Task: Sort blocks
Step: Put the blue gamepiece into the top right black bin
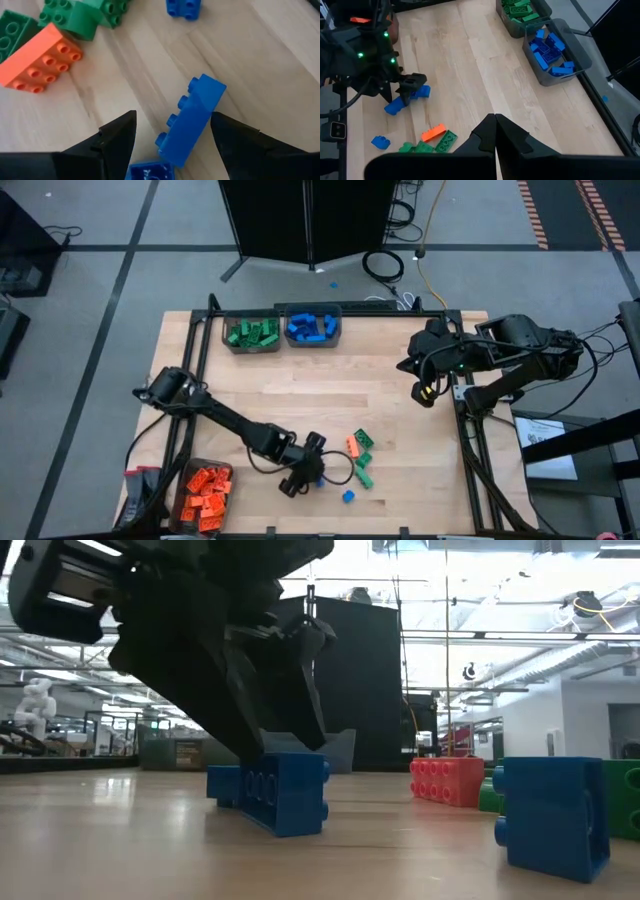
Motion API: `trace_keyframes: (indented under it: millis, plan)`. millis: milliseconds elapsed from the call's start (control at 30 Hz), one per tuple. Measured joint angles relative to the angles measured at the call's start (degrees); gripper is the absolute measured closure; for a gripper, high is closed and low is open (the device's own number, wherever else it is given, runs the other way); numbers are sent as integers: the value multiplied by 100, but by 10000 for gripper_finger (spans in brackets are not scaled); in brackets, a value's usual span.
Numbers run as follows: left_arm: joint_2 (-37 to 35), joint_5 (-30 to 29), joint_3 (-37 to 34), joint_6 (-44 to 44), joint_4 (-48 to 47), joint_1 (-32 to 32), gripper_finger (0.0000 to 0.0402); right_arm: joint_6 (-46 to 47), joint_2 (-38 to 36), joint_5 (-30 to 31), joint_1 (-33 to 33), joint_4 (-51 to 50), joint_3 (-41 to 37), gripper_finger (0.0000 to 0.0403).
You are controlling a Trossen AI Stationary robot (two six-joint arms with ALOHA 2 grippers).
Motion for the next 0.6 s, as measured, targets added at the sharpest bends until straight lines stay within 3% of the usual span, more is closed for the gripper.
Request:
trace_keyframes:
  millis: [233,600]
  plan:
    - [209,770,-1,167,160,220,163,0,0,0,0,-8,0,403]
    - [395,746,-2,308,254,215,303,-20,-2,1,1,-32,0,403]
